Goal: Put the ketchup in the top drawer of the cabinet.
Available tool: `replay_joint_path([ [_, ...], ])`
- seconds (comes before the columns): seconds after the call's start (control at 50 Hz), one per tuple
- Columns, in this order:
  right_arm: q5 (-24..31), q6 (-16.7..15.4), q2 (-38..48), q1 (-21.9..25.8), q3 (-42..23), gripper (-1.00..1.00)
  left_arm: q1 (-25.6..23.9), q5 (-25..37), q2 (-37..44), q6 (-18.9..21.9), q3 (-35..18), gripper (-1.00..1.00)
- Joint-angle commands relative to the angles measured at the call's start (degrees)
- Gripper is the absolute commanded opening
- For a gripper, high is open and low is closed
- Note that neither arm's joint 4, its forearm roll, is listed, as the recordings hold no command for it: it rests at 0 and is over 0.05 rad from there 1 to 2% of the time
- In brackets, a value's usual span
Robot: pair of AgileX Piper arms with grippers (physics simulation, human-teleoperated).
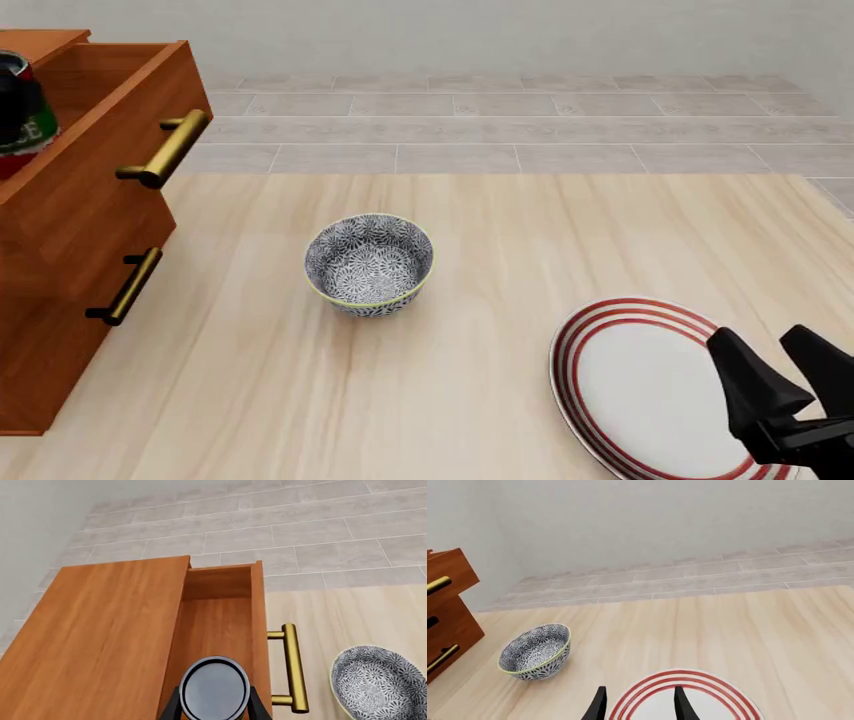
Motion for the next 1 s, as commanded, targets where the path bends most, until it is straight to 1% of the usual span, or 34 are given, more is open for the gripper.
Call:
replay_joint_path([
  [0.02,0.0,-0.07,0.13,0.02,0.0,1.0,-0.16,-2.05,0.12,1.23,2.88,-1.0],
  [0.14,0.13,-0.06,0.02,-0.14,0.0,1.0,1.17,-3.36,1.22,2.41,3.52,-1.0],
  [0.2,0.29,-0.05,-0.18,-0.3,0.0,1.0,1.0,-3.01,1.31,1.81,3.27,-1.0],
  [0.36,0.05,-0.03,0.17,-0.2,0.0,1.0,0.99,-3.15,1.22,1.92,3.73,-1.0],
  [0.48,0.57,0.03,-0.44,-0.32,0.0,1.0,0.83,-2.67,1.24,1.8,3.32,-1.0],
  [0.66,-0.15,-0.01,0.42,-0.05,0.0,1.0,0.65,-2.31,1.2,1.92,2.88,-1.0],
  [0.68,-0.16,0.02,0.46,-0.08,0.0,1.0,0.54,-1.94,1.0,1.91,2.69,1.0],
  [1.0,-0.56,0.08,1.0,0.07,0.0,1.0,-0.08,0.07,0.2,1.62,0.76,1.0],
])
